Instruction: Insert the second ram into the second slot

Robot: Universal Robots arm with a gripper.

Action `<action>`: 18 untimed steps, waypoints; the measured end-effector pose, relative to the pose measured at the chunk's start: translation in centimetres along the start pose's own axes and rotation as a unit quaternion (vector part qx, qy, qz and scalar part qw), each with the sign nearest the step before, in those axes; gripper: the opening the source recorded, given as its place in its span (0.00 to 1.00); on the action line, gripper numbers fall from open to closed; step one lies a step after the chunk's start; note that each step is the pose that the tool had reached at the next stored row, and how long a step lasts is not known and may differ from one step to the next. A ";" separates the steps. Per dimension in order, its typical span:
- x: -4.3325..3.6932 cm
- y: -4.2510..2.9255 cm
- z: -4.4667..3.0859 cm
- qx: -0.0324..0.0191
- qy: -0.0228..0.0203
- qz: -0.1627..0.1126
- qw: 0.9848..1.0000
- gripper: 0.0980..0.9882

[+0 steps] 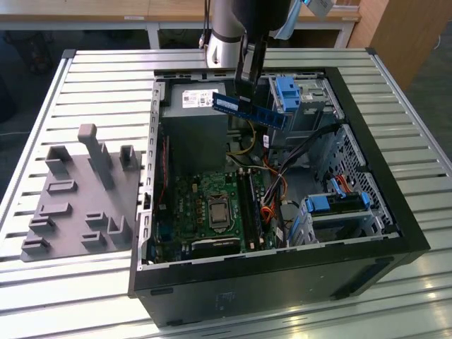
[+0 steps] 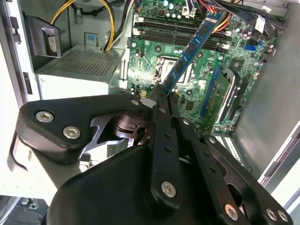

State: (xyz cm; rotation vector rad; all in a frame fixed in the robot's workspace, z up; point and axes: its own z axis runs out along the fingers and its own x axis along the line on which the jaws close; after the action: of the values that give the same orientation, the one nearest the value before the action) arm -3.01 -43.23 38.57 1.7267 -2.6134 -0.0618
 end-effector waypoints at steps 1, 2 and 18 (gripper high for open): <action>0.00 0.00 0.00 0.000 0.000 0.001 1.000 0.04; 0.00 0.00 0.00 0.000 0.000 0.002 1.000 0.04; 0.01 0.02 0.00 0.001 -0.001 0.033 0.999 0.04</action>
State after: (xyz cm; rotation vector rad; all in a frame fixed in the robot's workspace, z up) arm -3.02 -43.24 38.57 1.6409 -2.6688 -0.0606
